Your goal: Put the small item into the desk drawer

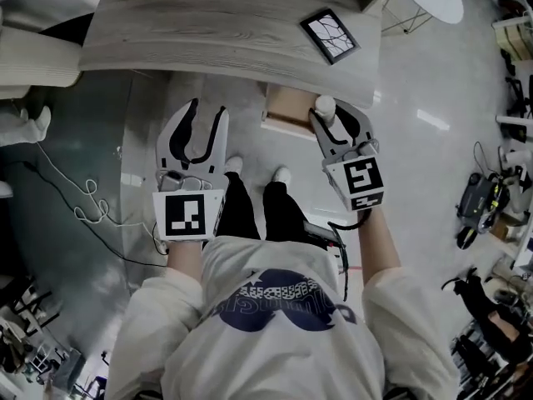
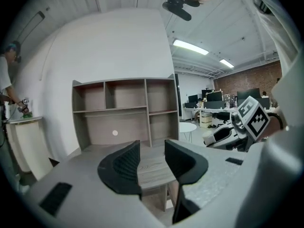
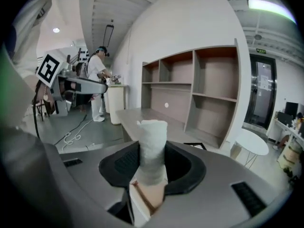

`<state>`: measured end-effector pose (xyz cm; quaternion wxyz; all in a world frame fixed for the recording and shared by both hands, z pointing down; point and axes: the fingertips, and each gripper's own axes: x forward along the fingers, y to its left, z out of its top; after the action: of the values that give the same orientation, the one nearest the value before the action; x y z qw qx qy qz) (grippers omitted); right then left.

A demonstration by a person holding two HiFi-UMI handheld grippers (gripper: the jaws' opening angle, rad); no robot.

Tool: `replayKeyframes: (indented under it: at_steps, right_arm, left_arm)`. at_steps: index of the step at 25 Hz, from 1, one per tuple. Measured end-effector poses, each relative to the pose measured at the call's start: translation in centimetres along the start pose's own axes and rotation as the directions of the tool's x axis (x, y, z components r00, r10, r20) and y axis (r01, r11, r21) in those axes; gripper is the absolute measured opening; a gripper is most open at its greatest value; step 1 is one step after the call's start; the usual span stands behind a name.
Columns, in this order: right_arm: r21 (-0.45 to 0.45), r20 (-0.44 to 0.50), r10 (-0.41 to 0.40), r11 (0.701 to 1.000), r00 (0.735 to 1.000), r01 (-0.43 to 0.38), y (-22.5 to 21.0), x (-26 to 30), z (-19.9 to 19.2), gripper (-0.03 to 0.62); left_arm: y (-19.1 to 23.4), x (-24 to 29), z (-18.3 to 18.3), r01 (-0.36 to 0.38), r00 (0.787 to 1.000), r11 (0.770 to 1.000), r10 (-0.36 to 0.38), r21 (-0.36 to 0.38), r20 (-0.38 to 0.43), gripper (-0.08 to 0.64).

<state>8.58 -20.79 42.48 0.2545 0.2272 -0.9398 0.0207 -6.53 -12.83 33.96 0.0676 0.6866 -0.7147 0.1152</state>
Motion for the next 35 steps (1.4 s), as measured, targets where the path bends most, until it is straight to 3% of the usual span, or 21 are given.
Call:
replayKeyframes:
  at_steps: [5, 10, 15, 20, 29, 35]
  right_arm:
    - [-0.092, -0.133, 0.076, 0.992, 0.988, -0.089, 2.2, 4.3, -6.2, 0.135]
    - [-0.123, -0.254, 0.133, 0.978, 0.958, -0.168, 3.8, 8.4, -12.7, 0.135]
    - [-0.175, -0.353, 0.153, 0.958, 0.923, -0.226, 4.6, 11.5, -17.5, 0.135]
    - [-0.249, -0.424, 0.160, 0.926, 0.891, -0.285, 4.7, 14.7, -21.7, 0.135]
    - [-0.310, -0.577, 0.167, 0.861, 0.800, -0.404, 4.9, 18.7, -28.7, 0.135]
    - [-0.290, -0.636, 0.179, 0.846, 0.751, -0.448, 5.3, 20.3, -31.5, 0.135]
  left_arm:
    - [0.0, 1.4, -3.5, 0.036, 0.999, 0.999, -0.036, -0.005, -0.035, 0.146]
    - [-0.2, 3.6, -7.1, 0.080, 0.996, 0.997, -0.080, -0.014, -0.050, 0.146]
    - [0.0, 5.3, -10.3, 0.099, 0.991, 0.992, -0.105, -0.074, -0.079, 0.146]
    - [0.4, 7.1, -12.6, 0.102, 0.991, 0.992, -0.108, -0.077, -0.081, 0.146]
    - [0.1, 9.3, -16.7, 0.096, 0.988, 0.990, -0.107, -0.099, -0.109, 0.146]
    - [0.4, 10.0, -18.5, 0.082, 0.989, 0.987, -0.098, -0.142, -0.113, 0.146]
